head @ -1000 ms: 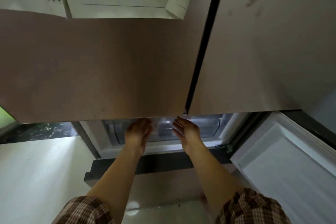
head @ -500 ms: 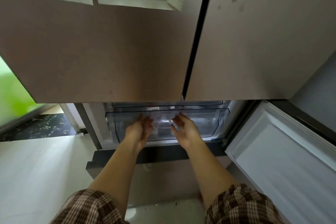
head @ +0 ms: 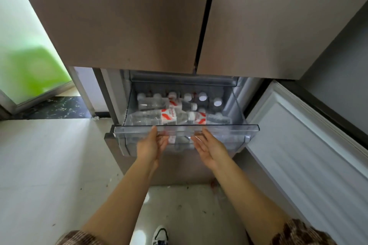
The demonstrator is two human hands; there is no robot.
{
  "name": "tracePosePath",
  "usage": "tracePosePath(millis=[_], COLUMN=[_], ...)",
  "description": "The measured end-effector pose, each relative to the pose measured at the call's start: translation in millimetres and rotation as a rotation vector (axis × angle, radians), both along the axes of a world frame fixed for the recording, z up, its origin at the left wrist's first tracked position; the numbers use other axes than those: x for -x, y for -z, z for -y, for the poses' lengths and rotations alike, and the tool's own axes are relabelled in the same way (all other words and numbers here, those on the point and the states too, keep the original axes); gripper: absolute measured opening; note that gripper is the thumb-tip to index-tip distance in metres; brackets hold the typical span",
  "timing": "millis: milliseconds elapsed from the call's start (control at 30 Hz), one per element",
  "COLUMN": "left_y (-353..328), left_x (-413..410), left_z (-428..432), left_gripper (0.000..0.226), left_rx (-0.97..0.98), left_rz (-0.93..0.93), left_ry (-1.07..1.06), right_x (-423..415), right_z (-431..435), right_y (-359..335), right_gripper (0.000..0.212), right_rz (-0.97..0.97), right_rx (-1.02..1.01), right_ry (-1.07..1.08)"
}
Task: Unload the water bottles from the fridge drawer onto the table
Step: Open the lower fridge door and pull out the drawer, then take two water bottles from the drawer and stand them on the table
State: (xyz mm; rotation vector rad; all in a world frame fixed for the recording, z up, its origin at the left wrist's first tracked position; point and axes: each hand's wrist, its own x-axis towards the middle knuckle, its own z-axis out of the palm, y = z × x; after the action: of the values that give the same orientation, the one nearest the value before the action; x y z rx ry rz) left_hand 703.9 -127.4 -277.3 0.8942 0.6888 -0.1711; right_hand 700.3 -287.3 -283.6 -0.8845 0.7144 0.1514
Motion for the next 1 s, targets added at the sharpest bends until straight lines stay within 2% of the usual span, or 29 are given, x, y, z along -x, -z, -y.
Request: tracePosePath(millis=[200, 333, 433, 533, 567, 633, 700, 800, 867, 1000], left_y=[9, 7, -5, -27, -36, -49, -51, -32, -18, -1], left_x=[43, 53, 52, 45, 39, 25, 5, -31, -50, -73], left_z=[-1, -5, -7, -2, 1, 9, 17, 25, 30, 42], left_gripper=[0.025, 0.028, 0.039, 0.036, 0.032, 0.022, 0.017, 0.022, 0.028, 0.040], left_rx=[-0.035, -0.089, -0.233, -0.296, -0.316, -0.392, -0.564, -1.149, -1.486, -1.748], left_rz=[-0.053, -0.030, -0.117, -0.140, -0.086, 0.064, 0.217, 0.389, 0.460, 0.553], left_ry=[0.015, 0.073, 0.344, 0.711, 0.754, 0.706, 0.640, 0.763, 0.902, 1.205], right_x=[44, 51, 51, 49, 45, 30, 8, -35, -67, -109], right_z=[11, 13, 20, 31, 34, 41, 45, 48, 51, 47], right_y=[3, 2, -6, -27, -34, -48, -58, -47, -25, 10], right_gripper=[0.010, 0.016, 0.027, 0.025, 0.021, 0.015, 0.013, 0.008, 0.016, 0.027], right_rz=[-0.028, -0.037, -0.090, -0.076, -0.029, 0.066, 0.148, 0.248, 0.236, 0.163], right_rx=[-0.050, 0.005, 0.214, 0.478, 0.550, 0.673, 0.804, 1.079, 1.236, 1.493], right_ry=[-0.047, -0.086, -0.283, -0.529, -0.548, -0.531, -0.512, -0.578, -0.677, -0.960])
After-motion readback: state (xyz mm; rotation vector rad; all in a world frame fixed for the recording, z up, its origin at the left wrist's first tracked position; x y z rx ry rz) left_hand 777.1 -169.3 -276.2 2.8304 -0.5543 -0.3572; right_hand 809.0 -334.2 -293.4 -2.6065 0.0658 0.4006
